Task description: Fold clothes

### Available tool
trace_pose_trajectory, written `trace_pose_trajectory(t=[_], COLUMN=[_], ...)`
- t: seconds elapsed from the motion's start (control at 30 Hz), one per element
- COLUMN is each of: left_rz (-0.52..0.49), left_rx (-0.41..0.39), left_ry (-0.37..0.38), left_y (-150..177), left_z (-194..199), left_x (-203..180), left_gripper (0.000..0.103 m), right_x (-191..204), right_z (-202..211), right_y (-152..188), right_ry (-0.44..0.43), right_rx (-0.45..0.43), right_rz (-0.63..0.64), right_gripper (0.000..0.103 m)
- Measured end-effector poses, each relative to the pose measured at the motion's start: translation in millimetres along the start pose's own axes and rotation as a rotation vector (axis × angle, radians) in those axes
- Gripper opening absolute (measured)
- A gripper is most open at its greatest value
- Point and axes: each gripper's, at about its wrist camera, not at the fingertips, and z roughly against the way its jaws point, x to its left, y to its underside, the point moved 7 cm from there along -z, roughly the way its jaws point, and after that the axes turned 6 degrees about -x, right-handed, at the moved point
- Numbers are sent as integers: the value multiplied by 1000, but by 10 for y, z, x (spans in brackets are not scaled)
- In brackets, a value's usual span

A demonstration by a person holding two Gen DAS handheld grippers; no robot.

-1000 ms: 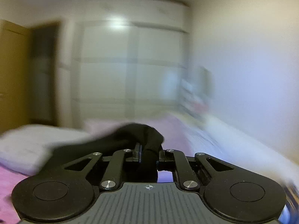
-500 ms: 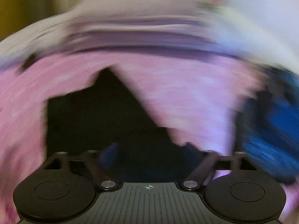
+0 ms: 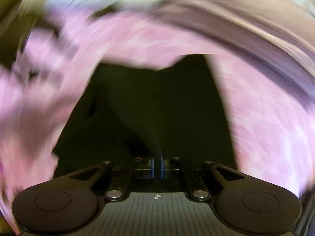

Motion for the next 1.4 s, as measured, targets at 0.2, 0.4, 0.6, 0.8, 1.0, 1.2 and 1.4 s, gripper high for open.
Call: trace_pose_trajectory(t=[0.2, 0.4, 0.6, 0.8, 1.0, 1.2, 1.4], left_rz=[-29, -145, -143, 19, 61, 31, -6], left_rx=[-51, -45, -59, -166, -168, -73, -136], left_ry=[25, 169, 277, 317, 265, 177, 176], left_y=[-242, -387, -548, -798, -705, -257, -456], left_z=[-289, -649, -624, -190, 120, -12, -225], left_x=[183, 131, 43, 273, 384, 317, 84], left_gripper=[61, 49, 10, 5, 10, 52, 63], right_x=[-961, -832, 78, 1015, 965, 205, -539], right_z=[648, 823, 910, 55, -459, 359, 1042], right_y=[484, 1007, 709, 702, 674, 352, 255], right_ry=[369, 480, 401, 113, 42, 113, 259], right_rx=[48, 245, 51, 69, 84, -41, -115], right_rz=[-357, -361, -120, 286, 349, 37, -199], right_gripper=[4, 22, 77, 78, 58, 9, 8])
